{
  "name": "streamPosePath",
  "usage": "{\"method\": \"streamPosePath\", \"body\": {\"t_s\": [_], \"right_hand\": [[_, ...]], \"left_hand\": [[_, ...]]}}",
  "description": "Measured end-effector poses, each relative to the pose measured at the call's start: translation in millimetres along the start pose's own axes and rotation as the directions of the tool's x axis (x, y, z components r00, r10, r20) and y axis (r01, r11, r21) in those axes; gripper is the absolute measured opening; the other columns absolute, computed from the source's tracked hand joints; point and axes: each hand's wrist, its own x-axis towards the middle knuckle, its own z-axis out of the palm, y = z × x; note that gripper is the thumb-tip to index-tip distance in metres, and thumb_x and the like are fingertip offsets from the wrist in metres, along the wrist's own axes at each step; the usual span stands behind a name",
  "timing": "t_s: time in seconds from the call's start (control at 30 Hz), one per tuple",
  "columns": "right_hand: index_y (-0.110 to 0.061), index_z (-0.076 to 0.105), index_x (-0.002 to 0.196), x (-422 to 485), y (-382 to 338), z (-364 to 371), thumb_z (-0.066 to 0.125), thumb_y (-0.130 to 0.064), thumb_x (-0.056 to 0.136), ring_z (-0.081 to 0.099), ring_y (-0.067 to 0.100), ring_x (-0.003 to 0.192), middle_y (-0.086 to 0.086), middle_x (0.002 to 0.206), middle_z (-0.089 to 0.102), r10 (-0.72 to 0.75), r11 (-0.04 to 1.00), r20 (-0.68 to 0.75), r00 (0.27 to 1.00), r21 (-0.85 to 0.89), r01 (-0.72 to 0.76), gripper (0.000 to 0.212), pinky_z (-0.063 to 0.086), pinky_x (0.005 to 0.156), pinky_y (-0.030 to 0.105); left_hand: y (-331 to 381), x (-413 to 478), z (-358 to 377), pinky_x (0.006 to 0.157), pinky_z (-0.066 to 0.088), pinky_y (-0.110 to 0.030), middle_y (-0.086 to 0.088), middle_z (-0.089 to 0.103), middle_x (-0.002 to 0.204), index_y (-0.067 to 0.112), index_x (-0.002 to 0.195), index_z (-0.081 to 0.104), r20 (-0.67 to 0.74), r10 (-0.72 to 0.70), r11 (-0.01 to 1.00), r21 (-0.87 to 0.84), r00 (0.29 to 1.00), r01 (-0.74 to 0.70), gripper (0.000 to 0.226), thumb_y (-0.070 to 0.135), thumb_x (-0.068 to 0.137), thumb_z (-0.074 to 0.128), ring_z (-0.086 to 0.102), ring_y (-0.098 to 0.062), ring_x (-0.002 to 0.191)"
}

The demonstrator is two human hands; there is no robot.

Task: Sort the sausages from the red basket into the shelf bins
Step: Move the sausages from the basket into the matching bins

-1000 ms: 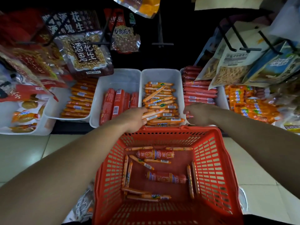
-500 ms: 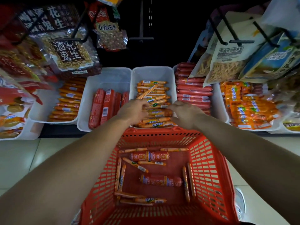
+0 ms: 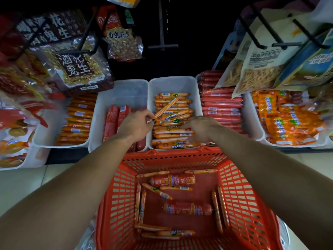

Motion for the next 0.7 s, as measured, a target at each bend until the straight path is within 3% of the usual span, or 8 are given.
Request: {"method": "streamPosePath", "body": {"t_s": [0.1, 0.2, 0.33, 0.47, 0.6, 0.7], "right_hand": [[-0.038, 0.053, 0.137, -5, 7, 0, 0.057, -0.061, 0.088, 0.050, 0.025, 0.124, 0.002, 0.134, 0.051, 0.040, 0.993, -0.080, 0.996, 0.114, -0.031, 0.055, 0.045, 0.099, 0.040], [-0.031, 0.062, 0.127, -10, 12, 0, 0.054, -0.045, 0.094, 0.052, 0.027, 0.120, 0.004, 0.127, 0.052, 0.124, 0.978, -0.201, 0.972, 0.193, -0.084, 0.037, 0.047, 0.096, 0.041], [-0.026, 0.063, 0.125, -14, 15, 3, 0.055, -0.037, 0.094, 0.052, 0.028, 0.118, 0.006, 0.126, 0.053, 0.167, 0.961, -0.231, 0.959, 0.256, -0.105, 0.034, 0.047, 0.094, 0.040], [-0.025, 0.063, 0.122, -17, 22, 9, 0.055, -0.035, 0.094, 0.053, 0.027, 0.117, 0.005, 0.124, 0.053, 0.186, 0.943, -0.231, 0.955, 0.316, -0.107, 0.031, 0.046, 0.094, 0.037], [-0.023, 0.065, 0.121, -17, 25, 12, 0.057, -0.029, 0.093, 0.054, 0.025, 0.116, 0.004, 0.125, 0.054, 0.195, 0.933, -0.242, 0.950, 0.345, -0.103, 0.029, 0.045, 0.094, 0.036], [-0.023, 0.065, 0.119, -15, 25, 12, 0.056, -0.028, 0.093, 0.055, 0.026, 0.115, 0.003, 0.123, 0.055, 0.207, 0.927, -0.255, 0.945, 0.360, -0.106, 0.029, 0.046, 0.094, 0.036]], "left_hand": [[17, 14, 10, 0.092, 0.053, -0.039, 0.001, 0.068, 0.117, 0.021, 0.121, 0.064, 0.008, 0.049, 0.999, 0.015, 0.999, -0.049, 0.030, 0.023, 0.092, 0.067, 0.064, -0.018, 0.105], [32, 40, 30, 0.095, 0.052, -0.041, -0.005, 0.065, 0.124, 0.020, 0.130, 0.058, -0.003, 0.044, 0.998, 0.044, 0.999, -0.044, 0.041, 0.025, 0.091, 0.068, 0.064, -0.025, 0.108], [39, 74, 52, 0.105, 0.046, -0.047, -0.014, 0.054, 0.138, 0.016, 0.146, 0.041, 0.035, -0.075, 0.993, 0.095, 0.997, 0.071, 0.055, 0.023, 0.096, 0.062, 0.056, -0.034, 0.123], [39, 93, 61, 0.102, 0.048, -0.044, -0.014, 0.062, 0.128, 0.015, 0.137, 0.052, 0.039, -0.086, 0.991, 0.106, 0.996, 0.082, 0.042, 0.018, 0.096, 0.060, 0.059, -0.033, 0.118], [34, 93, 71, 0.114, 0.037, -0.044, -0.017, 0.040, 0.150, 0.013, 0.144, 0.046, 0.028, -0.060, 0.981, 0.185, 0.998, 0.054, 0.054, 0.004, 0.092, 0.059, 0.043, -0.035, 0.136], [34, 91, 77, 0.105, 0.045, -0.038, -0.010, 0.055, 0.142, 0.023, 0.141, 0.053, 0.064, -0.029, 0.987, 0.162, 0.998, 0.019, 0.049, 0.009, 0.094, 0.059, 0.054, -0.029, 0.126]]}}
